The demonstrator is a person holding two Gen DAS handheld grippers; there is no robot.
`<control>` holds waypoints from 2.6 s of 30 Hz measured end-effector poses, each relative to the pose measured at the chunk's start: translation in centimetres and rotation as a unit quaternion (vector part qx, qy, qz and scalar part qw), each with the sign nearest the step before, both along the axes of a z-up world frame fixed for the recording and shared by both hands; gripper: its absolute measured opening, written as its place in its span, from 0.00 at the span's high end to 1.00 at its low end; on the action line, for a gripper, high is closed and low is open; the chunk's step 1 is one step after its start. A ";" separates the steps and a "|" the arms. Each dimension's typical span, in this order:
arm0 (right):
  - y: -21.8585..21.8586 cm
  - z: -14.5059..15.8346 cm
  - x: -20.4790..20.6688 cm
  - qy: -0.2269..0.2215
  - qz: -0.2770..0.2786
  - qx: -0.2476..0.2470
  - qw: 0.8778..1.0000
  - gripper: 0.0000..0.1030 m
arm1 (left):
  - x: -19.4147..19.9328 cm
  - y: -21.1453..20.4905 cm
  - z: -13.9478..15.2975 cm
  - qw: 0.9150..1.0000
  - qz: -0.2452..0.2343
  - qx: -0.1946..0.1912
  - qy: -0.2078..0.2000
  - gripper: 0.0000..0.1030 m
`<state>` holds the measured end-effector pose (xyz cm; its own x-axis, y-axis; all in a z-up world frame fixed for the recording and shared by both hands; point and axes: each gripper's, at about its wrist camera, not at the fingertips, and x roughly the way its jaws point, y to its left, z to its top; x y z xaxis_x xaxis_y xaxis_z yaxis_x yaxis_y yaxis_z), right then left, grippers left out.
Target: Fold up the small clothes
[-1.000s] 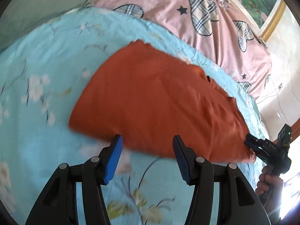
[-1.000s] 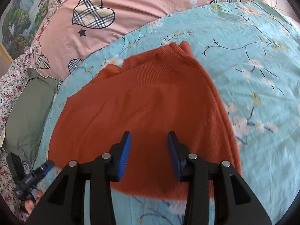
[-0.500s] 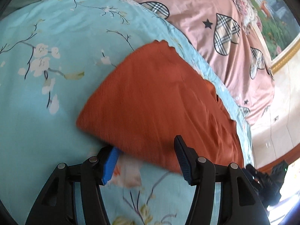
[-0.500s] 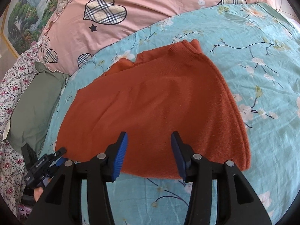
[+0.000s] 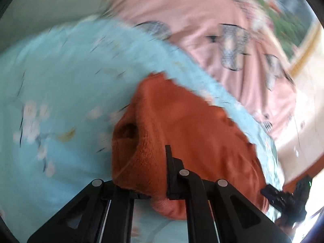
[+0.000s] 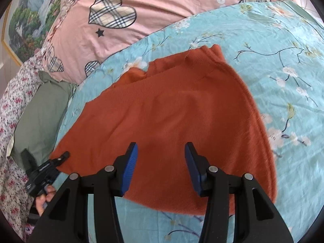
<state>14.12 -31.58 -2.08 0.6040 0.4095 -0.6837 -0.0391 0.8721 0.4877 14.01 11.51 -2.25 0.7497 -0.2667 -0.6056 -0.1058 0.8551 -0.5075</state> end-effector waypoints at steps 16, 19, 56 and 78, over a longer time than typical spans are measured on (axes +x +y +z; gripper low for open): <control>-2.3 -1.3 4.5 0.051 0.053 0.109 0.991 0.39 | 0.5 -24.1 -0.6 0.951 -0.237 0.197 -0.010 0.94; -0.2 -1.6 6.7 0.064 0.087 0.111 0.988 0.32 | -0.1 -24.2 -1.1 0.947 -0.242 0.213 -0.016 0.94; -7.4 -0.1 10.0 -0.003 0.058 0.035 0.998 0.86 | 0.1 -34.8 2.1 0.911 -0.397 0.094 -0.060 0.94; -9.5 -1.8 5.8 0.022 0.012 0.055 0.998 0.35 | 1.9 -22.3 1.0 0.958 -0.286 0.031 0.025 0.26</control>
<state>19.90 -41.13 -3.86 0.5632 0.4970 -0.6601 -0.0347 0.8124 0.5821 15.91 -10.80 -1.27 0.4616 -0.5863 -0.6658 0.3648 0.8095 -0.4599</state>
